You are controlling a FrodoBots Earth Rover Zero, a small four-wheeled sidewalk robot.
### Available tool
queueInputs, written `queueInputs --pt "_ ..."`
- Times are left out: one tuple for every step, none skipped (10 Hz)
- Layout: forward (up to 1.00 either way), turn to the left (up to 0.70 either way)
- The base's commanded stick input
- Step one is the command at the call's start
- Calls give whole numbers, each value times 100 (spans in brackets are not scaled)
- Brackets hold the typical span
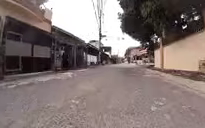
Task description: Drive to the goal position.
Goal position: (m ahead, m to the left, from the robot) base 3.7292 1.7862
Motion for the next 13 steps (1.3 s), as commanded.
queueInputs --pt "50 7" --pt "50 7" --pt "50 7" --pt "50 7" --pt "50 7" --pt "50 7" --pt "50 7" --pt "50 7" --pt "50 7" --pt "50 7" --pt "50 7" --pt "50 7" --pt "50 7"
